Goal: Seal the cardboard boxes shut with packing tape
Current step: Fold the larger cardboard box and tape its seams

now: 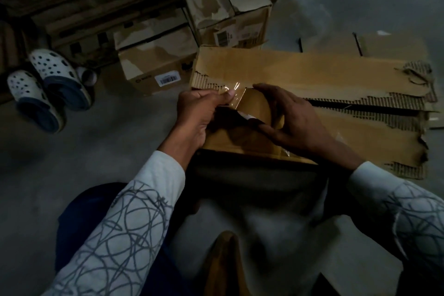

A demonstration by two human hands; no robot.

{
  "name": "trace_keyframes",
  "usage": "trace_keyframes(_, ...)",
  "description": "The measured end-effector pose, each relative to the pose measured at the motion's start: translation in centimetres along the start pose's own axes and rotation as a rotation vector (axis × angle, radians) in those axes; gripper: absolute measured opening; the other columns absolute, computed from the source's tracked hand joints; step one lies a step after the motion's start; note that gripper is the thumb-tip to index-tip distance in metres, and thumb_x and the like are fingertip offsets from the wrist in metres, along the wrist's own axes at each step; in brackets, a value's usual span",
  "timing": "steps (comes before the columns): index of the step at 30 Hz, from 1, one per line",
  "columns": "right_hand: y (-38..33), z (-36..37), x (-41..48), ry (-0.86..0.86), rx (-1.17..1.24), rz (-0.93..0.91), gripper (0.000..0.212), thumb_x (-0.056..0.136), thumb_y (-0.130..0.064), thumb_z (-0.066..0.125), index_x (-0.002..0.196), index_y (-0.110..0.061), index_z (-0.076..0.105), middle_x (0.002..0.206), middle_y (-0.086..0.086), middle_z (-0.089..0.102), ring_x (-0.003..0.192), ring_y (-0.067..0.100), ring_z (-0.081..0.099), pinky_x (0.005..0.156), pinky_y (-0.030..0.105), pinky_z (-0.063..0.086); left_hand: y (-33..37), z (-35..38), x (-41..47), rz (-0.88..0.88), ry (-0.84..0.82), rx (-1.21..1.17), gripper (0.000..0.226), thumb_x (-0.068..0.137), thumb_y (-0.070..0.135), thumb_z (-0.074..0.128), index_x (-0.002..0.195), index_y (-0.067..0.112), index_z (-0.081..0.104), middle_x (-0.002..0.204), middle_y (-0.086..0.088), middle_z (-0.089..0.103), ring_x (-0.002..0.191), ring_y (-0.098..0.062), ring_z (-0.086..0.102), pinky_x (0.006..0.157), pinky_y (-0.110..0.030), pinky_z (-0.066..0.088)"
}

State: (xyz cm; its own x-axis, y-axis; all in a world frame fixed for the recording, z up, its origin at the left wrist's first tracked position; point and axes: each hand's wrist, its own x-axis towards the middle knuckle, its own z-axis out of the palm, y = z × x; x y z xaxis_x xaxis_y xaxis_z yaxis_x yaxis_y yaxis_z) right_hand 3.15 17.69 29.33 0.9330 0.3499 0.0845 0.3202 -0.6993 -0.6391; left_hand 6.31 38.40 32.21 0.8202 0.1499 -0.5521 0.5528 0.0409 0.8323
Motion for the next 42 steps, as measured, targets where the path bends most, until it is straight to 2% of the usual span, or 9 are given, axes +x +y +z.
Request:
trace_keyframes(7,0.2,0.8,0.2,-0.076,-0.011,0.053,0.091,0.09,-0.036,0.072,0.159,-0.035,0.012,0.148,0.008,0.05,0.105,0.022,0.062,0.084,0.031,0.05,-1.2,0.5,1.1,-0.05,0.132,-0.05,0.019,0.076,0.017,0.086,0.093,0.013,0.077,0.099,-0.006,0.077,0.09,-0.023,0.074,0.064,-0.029,0.058)
trace_keyframes(11,-0.5,0.4,0.7,-0.129,-0.028,0.024,0.09,0.093,-0.037,0.066,0.159,-0.036,0.006,0.145,0.01,0.048,0.093,0.018,0.061,0.077,0.034,0.055,-1.1,0.0,0.9,-0.043,0.123,-0.066,0.019,0.08,0.009,0.081,0.097,0.018,0.079,0.1,0.002,0.077,0.091,-0.013,0.073,0.073,-0.029,0.061)
trace_keyframes(15,-1.3,-1.1,1.7,-0.118,-0.04,-0.037,0.084,0.086,-0.047,0.053,0.159,-0.026,0.015,0.142,0.015,0.048,0.101,0.028,0.061,0.082,0.04,0.057,-0.1,-0.9,0.5,-0.012,0.123,-0.07,0.035,0.078,0.01,0.082,0.111,0.017,0.075,0.096,0.006,0.076,0.085,-0.004,0.073,0.08,-0.026,0.061)
trace_keyframes(18,-1.0,-1.6,2.6,-0.007,-0.04,-0.085,0.08,0.088,-0.034,0.065,0.155,-0.023,0.023,0.143,0.013,0.047,0.112,0.019,0.055,0.092,0.021,0.046,1.4,-2.0,0.9,-0.142,-0.02,-0.267,0.048,0.07,0.011,0.085,0.114,0.007,0.068,0.092,-0.004,0.077,0.088,-0.018,0.074,0.076,-0.031,0.061)
trace_keyframes(20,-0.6,-1.8,3.3,0.068,-0.057,-0.101,0.073,0.087,-0.025,0.07,0.149,-0.018,0.033,0.139,0.012,0.05,0.111,0.011,0.05,0.088,0.01,0.037,2.0,-2.3,1.1,-0.227,-0.113,-0.311,0.039,0.065,0.013,0.082,0.101,0.006,0.069,0.086,-0.006,0.077,0.086,-0.02,0.073,0.08,-0.034,0.061)
trace_keyframes(24,0.3,-1.9,4.5,0.072,-0.077,-0.097,0.06,0.083,-0.02,0.073,0.137,-0.01,0.048,0.131,0.013,0.054,0.11,0.028,0.057,0.084,0.026,0.042,2.5,-2.3,1.3,-0.273,-0.203,-0.249,0.004,0.085,0.005,0.071,0.088,0.005,0.068,0.079,-0.009,0.075,0.073,-0.019,0.072,0.08,-0.034,0.06)
trace_keyframes(31,1.2,0.2,5.1,-0.024,-0.045,-0.034,0.068,0.088,-0.031,0.072,0.145,-0.016,0.036,0.14,0.011,0.049,0.114,0.028,0.056,0.089,0.038,0.052,2.4,-3.0,4.8,-0.078,-0.044,0.098,0.029,0.077,0.019,0.085,0.101,0.012,0.07,0.095,-0.008,0.077,0.083,-0.022,0.076,0.069,-0.032,0.061)
trace_keyframes(35,1.2,1.3,5.7,-0.019,0.012,0.034,0.069,0.088,-0.026,0.071,0.146,-0.018,0.033,0.142,0.015,0.049,0.116,0.032,0.056,0.09,0.047,0.055,2.2,-3.3,5.4,-0.14,-0.03,0.104,0.028,0.081,0.016,0.08,0.106,0.011,0.068,0.099,-0.007,0.076,0.084,-0.02,0.076,0.067,-0.031,0.06)
trace_keyframes(42,-0.7,2.1,7.3,-0.026,0.037,0.005,0.08,0.088,-0.016,0.072,0.152,-0.017,0.024,0.135,0.018,0.054,0.101,0.031,0.064,0.082,0.042,0.058,2.5,-4.5,6.2,-0.147,0.053,0.117,0.014,0.088,0.014,0.073,0.096,0.011,0.062,0.093,-0.009,0.073,0.074,-0.022,0.073,0.073,-0.037,0.06)
